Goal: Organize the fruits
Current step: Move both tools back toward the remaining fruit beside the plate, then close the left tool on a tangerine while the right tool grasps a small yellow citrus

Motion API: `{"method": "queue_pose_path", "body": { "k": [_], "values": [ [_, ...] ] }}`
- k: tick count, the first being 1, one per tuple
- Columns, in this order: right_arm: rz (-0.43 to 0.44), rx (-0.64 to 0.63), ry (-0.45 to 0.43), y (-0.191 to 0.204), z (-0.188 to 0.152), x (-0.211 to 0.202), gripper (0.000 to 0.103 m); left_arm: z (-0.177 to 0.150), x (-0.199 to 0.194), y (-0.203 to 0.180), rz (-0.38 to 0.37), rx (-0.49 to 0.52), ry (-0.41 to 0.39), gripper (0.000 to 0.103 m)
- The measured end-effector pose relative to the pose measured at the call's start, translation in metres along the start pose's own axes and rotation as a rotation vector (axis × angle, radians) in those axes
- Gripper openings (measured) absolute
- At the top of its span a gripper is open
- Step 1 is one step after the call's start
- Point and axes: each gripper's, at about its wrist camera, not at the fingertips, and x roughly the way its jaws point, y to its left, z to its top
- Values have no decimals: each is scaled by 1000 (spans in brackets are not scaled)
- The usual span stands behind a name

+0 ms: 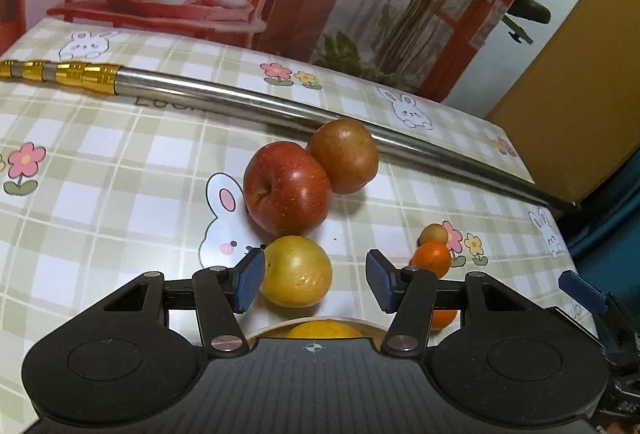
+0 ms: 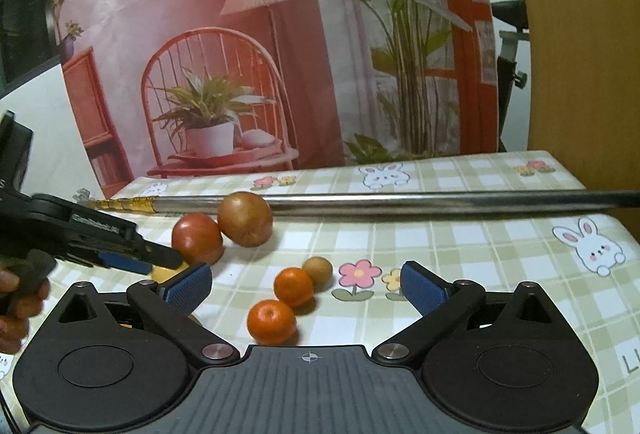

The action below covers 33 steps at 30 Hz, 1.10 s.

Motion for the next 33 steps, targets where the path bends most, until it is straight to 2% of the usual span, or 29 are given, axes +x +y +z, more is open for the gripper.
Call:
{"method": "queue_pose_path", "body": {
  "k": [4, 8, 16, 24, 27, 33],
  "values": [
    [-14, 25, 13, -7, -7, 4, 99, 6, -6, -14, -53, 42, -1, 55],
    [-37, 40, 25, -13, -11, 9, 97, 11, 4, -37, -123, 74, 41, 55],
    [-75, 68, 36, -30, -20, 11, 97, 14, 58, -68, -201, 15, 135, 55],
    [-81, 110, 43, -46, -27, 12, 97, 10, 86, -86, -150, 62, 166, 49],
    [-80, 119, 47, -48, -28, 13, 97, 9, 90, -85, -129, 68, 174, 35],
    [-72, 120, 49, -46, -27, 12, 97, 9, 85, -82, -129, 73, 159, 34]
  ]
}}
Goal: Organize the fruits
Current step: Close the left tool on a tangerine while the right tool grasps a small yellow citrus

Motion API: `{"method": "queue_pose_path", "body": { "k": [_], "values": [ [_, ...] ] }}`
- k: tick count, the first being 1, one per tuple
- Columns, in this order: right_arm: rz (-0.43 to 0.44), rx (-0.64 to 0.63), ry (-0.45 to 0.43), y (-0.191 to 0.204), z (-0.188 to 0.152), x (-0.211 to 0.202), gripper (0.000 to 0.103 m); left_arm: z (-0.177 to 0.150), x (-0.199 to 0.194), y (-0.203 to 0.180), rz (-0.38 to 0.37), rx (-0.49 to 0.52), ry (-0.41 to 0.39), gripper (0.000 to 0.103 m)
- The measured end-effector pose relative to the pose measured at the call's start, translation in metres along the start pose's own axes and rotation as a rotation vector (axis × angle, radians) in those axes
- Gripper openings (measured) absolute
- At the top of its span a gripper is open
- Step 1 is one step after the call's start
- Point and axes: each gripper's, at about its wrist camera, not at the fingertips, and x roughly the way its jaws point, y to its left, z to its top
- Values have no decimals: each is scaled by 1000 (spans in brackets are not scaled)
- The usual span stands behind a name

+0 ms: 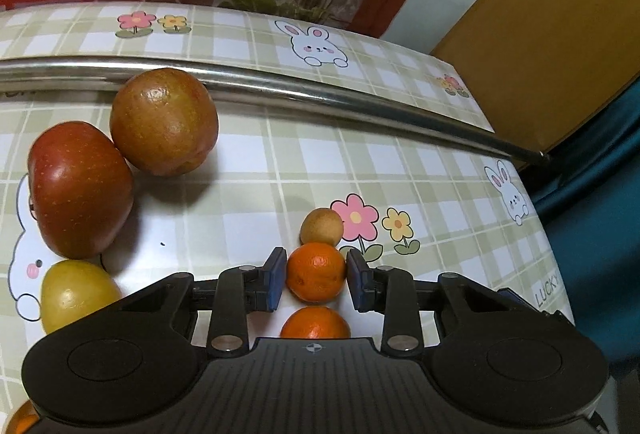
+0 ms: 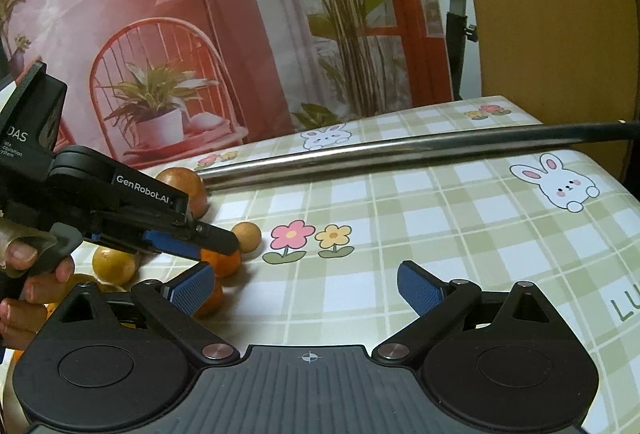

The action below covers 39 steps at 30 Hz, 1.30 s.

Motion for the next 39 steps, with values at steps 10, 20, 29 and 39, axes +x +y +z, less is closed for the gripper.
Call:
{"method": "queue_pose_path", "body": {
  "k": [10, 20, 29, 39],
  "values": [
    [67, -45, 10, 22, 13, -2, 96, -12, -68, 4, -32, 21, -152, 34],
    [262, -115, 116, 87, 43, 27, 78, -63, -157, 54, 78, 49, -247, 34],
    [310, -197, 298, 156, 51, 82, 65, -102, -200, 100, 98, -32, -337, 34],
    [244, -126, 456, 176, 42, 128, 48, -129, -205, 109, 47, -35, -371, 34]
  ]
}}
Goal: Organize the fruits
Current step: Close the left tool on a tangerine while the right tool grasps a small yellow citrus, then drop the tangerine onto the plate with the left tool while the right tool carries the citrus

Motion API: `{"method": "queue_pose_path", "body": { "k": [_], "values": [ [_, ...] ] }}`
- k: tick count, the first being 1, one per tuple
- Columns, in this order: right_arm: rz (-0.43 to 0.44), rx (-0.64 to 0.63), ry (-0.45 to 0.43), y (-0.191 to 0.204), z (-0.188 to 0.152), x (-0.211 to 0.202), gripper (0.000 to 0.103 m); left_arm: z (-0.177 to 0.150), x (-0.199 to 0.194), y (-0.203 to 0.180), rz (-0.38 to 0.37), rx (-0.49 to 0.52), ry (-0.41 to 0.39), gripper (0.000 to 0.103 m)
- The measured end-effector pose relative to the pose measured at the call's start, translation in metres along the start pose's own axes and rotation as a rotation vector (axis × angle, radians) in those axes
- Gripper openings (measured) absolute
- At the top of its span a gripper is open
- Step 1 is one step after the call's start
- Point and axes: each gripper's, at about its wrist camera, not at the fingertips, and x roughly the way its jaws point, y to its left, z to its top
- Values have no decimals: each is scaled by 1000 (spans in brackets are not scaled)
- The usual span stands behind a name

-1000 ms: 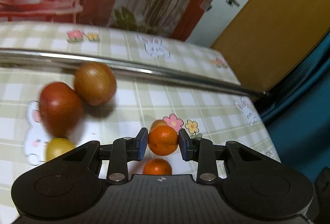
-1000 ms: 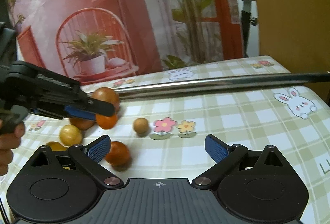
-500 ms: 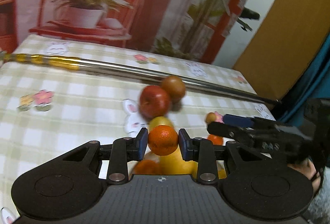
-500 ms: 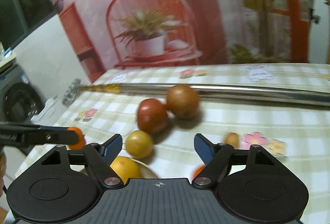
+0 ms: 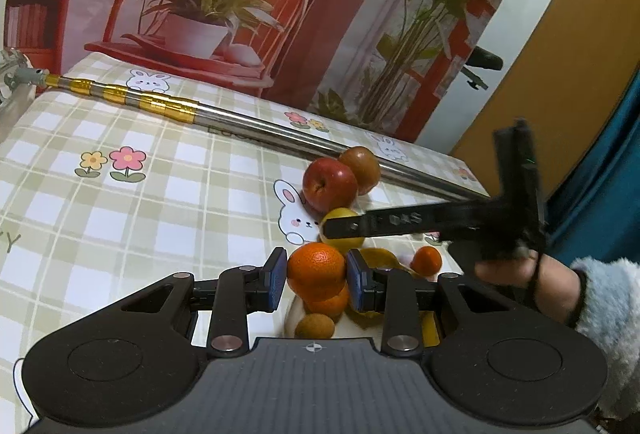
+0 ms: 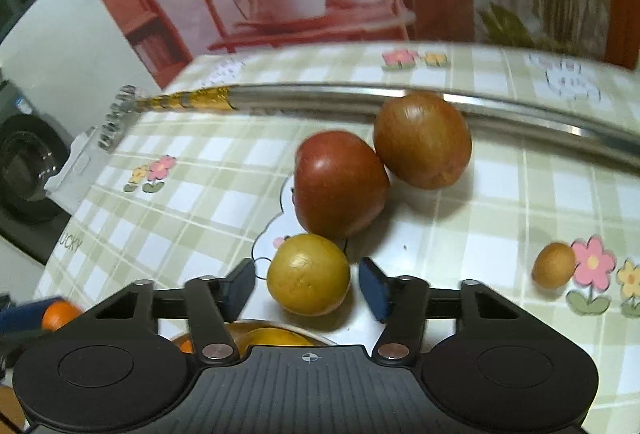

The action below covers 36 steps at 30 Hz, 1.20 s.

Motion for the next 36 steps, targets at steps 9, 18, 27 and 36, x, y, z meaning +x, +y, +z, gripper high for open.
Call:
{"method": "queue_pose_path", "body": {
  "k": [9, 18, 27, 36],
  "values": [
    [4, 59, -34, -5, -6, -9, 43, -13, 2, -4, -28, 35, 18, 34],
    [6, 35, -171, -7, -29, -65, 43, -26, 25, -30, -73, 116, 82, 34],
    [9, 97, -233, -24, -69, -99, 43, -38, 54, -45, -6, 211, 145, 34],
    [12, 118, -281, -32, -86, -118, 43, -42, 67, -50, 40, 250, 166, 34]
  ]
}}
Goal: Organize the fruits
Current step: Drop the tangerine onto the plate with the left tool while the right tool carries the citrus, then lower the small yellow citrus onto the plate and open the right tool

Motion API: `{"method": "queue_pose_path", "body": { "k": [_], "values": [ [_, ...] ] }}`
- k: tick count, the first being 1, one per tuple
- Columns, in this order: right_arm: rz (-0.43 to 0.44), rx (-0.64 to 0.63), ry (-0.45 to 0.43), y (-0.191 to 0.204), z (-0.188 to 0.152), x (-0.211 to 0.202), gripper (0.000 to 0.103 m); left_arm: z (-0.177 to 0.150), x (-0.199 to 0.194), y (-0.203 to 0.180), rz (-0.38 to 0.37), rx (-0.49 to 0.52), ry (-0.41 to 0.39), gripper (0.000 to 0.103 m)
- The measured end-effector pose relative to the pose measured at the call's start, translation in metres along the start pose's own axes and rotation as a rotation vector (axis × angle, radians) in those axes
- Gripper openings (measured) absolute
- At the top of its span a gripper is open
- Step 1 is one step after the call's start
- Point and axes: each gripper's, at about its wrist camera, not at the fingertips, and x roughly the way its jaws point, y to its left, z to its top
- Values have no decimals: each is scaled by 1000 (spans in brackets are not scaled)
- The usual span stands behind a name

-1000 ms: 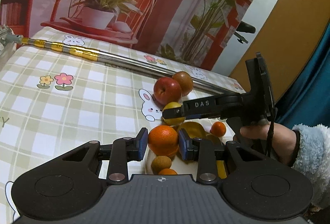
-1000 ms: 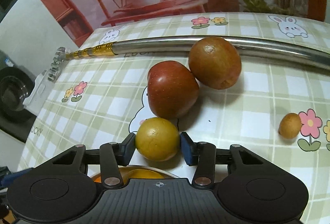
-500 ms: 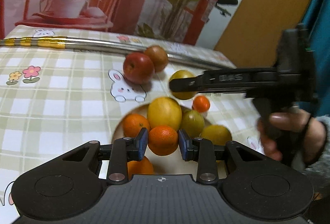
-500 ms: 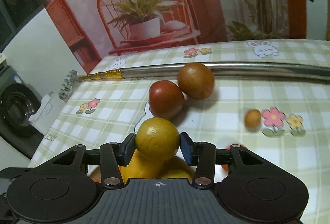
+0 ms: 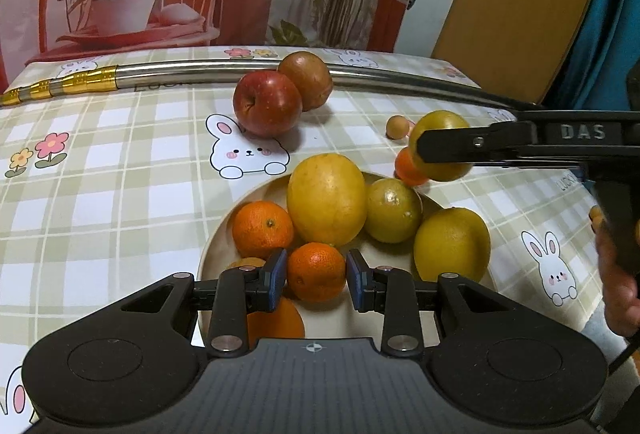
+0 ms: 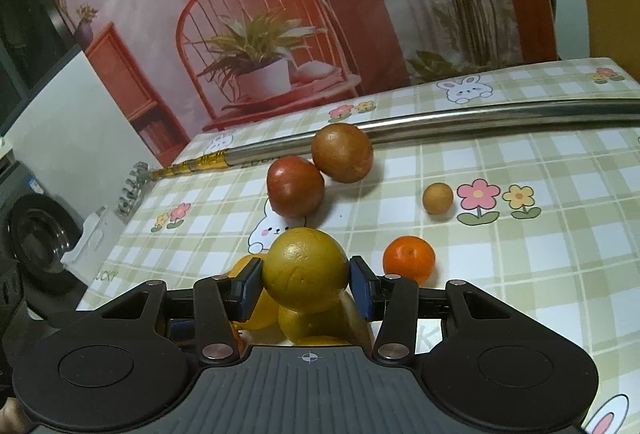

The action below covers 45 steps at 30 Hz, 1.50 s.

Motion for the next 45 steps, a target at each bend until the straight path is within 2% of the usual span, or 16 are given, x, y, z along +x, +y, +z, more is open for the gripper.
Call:
{"method": "queue_pose_path", "body": {
  "k": [4, 7, 11, 17, 20, 26, 32, 39, 45],
  "values": [
    [0, 0, -10, -1, -2, -5, 43, 1, 1, -3, 10, 3, 0, 35],
    [8, 4, -9, 0, -5, -9, 43, 4, -1, -1, -11, 3, 7, 37],
    [26, 6, -10, 4, -9, -16, 43, 11, -23, 6, -40, -44, -35, 37],
    [74, -30, 5, 20, -18, -26, 43, 7, -63, 13, 10, -92, -94, 37],
    [95, -81, 41, 36, -23, -24, 43, -5, -79, 17, 43, -129, -107, 40],
    [101, -208, 172, 69, -42, -3, 43, -23, -103, 23, 83, -179, -132, 41],
    [102, -312, 282, 92, -58, 22, 43, -28, -107, 27, 109, -220, -155, 41],
    [143, -349, 344, 103, -64, 35, 43, -31, -104, 38, 130, -291, -161, 42],
    [163, -364, 360, 108, -63, 44, 43, -30, -105, 38, 127, -302, -169, 42]
  ]
}}
